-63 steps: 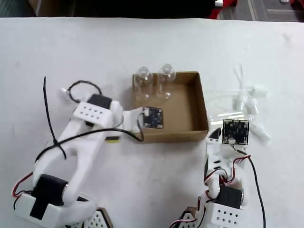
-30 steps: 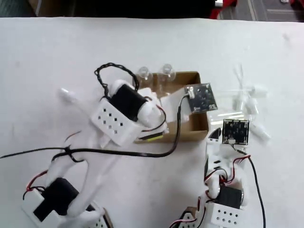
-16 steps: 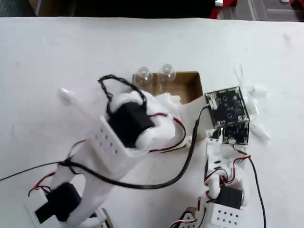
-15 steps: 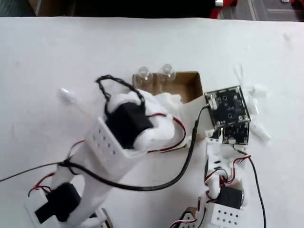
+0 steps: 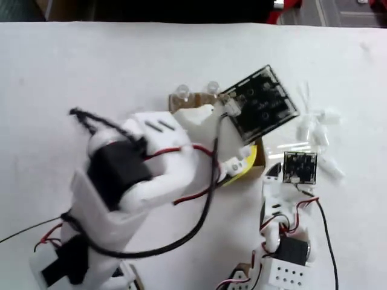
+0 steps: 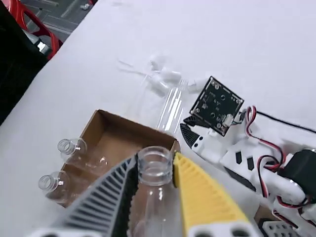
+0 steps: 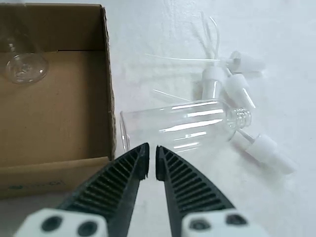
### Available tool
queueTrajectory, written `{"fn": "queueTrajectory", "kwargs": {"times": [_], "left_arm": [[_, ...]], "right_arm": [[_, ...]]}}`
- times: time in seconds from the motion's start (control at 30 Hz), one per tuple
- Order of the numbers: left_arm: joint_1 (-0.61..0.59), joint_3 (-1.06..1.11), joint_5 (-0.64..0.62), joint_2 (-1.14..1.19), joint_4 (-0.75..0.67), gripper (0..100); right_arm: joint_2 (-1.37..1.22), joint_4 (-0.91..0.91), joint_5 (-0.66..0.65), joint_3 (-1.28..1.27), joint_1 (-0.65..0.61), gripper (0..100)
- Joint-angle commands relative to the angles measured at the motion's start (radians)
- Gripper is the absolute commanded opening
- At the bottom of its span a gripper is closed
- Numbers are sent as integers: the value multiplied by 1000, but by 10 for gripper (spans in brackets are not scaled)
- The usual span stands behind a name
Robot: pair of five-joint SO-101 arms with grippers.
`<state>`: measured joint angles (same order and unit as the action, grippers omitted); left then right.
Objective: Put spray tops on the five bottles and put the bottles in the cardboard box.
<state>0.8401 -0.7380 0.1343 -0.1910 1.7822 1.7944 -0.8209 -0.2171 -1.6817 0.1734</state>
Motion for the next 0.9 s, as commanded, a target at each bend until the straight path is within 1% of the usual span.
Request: {"fn": "queueTrajectory", "kwargs": {"times": [0.0,0.13,0.23,0.27,0.37,0.47,0.57,0.7,0.77,0.87], "left_arm": [[-25,-43,-5,-116,-5,23],[-65,-43,-5,-236,-5,23],[-153,-41,-9,-308,-5,23],[-191,-41,-31,-326,-5,23],[-288,-41,-147,-358,-5,23],[-312,-32,-212,-360,-3,23],[-311,81,-226,-369,-35,23],[-312,315,-244,-443,-152,23],[-312,465,-244,-533,-265,23],[-317,744,-242,-697,-502,23]], "right_arm": [[5,1,-11,-9,-5,15],[5,2,-11,-9,-5,15],[5,2,-11,-9,-5,15],[5,2,-11,-9,-5,15],[5,-1,-11,-9,-5,15],[5,-2,-11,-9,-5,15],[5,-2,-11,-9,-5,15],[5,-2,-11,-9,-5,15],[5,-2,-11,-9,-5,15],[5,-2,-11,-9,-5,15]]}}
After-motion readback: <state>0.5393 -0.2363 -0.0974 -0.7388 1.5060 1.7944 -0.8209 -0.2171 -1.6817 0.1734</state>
